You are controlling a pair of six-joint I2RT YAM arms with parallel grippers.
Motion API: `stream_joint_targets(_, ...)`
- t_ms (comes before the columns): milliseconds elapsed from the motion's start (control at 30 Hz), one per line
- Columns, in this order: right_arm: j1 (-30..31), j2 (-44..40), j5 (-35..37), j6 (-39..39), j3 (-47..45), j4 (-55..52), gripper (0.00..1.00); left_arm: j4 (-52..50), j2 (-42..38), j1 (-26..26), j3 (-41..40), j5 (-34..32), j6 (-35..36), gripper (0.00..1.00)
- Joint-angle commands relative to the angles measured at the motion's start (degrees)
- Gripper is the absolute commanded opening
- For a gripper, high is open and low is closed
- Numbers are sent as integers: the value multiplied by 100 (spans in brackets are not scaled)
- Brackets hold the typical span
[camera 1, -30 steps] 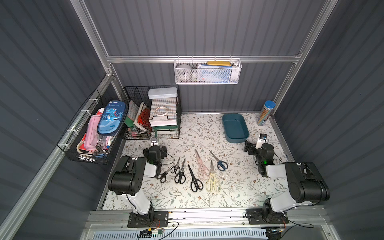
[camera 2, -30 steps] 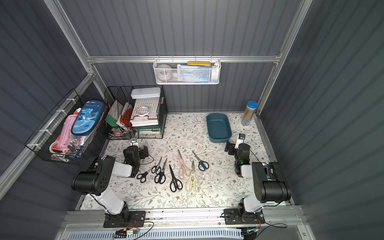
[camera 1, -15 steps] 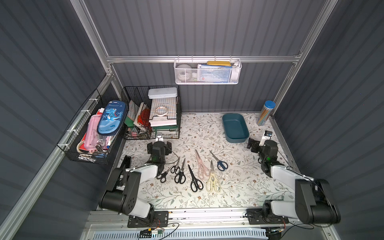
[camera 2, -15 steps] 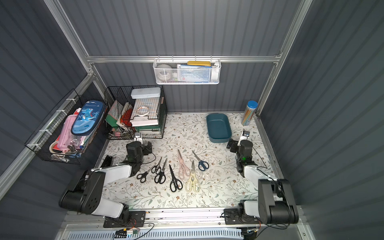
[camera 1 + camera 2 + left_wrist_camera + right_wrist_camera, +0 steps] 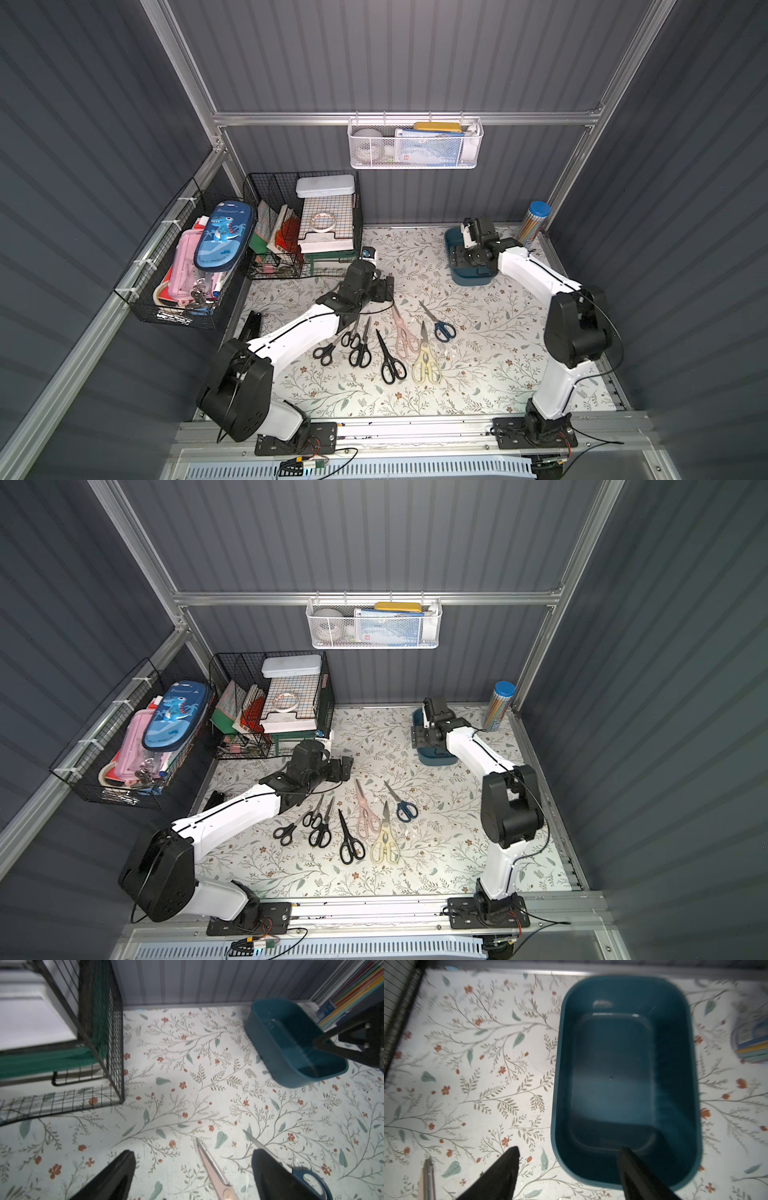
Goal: Put the scissors into the storage box
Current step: Pick up the storage box at the center of the board.
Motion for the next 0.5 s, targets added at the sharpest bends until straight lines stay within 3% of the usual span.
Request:
stream_joint_targets(0,103,612,205,-2,813,-1559,72,-296,87,12,46,-90,-209,93)
stream_joint_targets(133,104,1271,245,31,1310,-1625,66,192,0,-24,-328,125,-97,94)
stream_joint_targets(300,115,1789,220,-19,1648,-1729,46,427,-182,-41,-633,243,-31,98)
stream_joint_targets(467,154,1794,212,-78,1538,-1565,24,467,-297,-50,-790,26,-36,99)
